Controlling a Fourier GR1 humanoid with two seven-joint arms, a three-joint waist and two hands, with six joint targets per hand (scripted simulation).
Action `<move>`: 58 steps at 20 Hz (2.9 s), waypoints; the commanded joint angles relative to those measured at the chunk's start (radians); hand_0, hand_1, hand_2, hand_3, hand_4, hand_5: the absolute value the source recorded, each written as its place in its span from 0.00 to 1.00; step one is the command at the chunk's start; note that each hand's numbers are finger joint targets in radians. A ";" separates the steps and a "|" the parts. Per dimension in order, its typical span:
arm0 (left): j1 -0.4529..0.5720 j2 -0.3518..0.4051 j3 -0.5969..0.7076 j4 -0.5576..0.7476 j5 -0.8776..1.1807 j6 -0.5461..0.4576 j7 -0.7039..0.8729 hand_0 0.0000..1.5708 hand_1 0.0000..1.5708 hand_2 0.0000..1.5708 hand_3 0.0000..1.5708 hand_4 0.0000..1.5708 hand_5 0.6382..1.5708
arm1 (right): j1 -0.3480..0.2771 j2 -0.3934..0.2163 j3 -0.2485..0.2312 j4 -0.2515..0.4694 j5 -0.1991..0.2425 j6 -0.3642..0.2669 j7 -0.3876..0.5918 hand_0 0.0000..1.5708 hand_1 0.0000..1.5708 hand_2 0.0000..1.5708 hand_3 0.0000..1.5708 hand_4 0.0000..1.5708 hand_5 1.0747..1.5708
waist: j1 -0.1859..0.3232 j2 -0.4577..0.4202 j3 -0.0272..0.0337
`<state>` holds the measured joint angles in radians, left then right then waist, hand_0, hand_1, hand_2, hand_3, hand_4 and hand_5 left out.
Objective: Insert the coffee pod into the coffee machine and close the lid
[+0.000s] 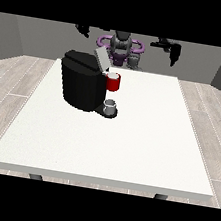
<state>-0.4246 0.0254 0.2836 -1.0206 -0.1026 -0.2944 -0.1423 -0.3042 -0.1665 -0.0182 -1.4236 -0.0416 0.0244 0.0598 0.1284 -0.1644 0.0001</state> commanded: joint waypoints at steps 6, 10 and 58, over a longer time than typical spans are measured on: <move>0.095 -0.024 -0.067 -0.224 0.066 0.015 0.071 0.00 0.00 0.00 0.00 0.00 1.00 | -0.102 -0.042 -0.115 0.170 -0.050 0.043 -0.075 0.00 0.00 0.00 0.00 0.00 1.00 | 0.051 0.106 0.0002; 0.151 -0.025 -0.130 -0.266 0.041 0.061 0.022 0.00 0.00 0.00 0.00 0.00 1.00 | -0.140 -0.009 -0.092 0.223 -0.026 0.034 -0.119 0.00 0.00 0.00 0.00 0.00 1.00 | 0.035 0.163 0.0001; 0.186 0.083 -0.152 -0.363 0.147 0.070 0.040 0.00 0.00 0.00 0.00 0.08 1.00 | -0.490 0.087 0.010 0.449 0.197 -0.023 -0.117 0.00 0.00 0.00 0.00 0.07 1.00 | 0.036 0.212 -0.0001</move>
<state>-0.2652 0.1198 0.1673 -1.3391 0.0443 -0.2040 -0.1009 -0.8031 -0.0969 -0.0101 -1.0002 0.1336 0.0267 -0.0328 0.1420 0.0624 -0.0003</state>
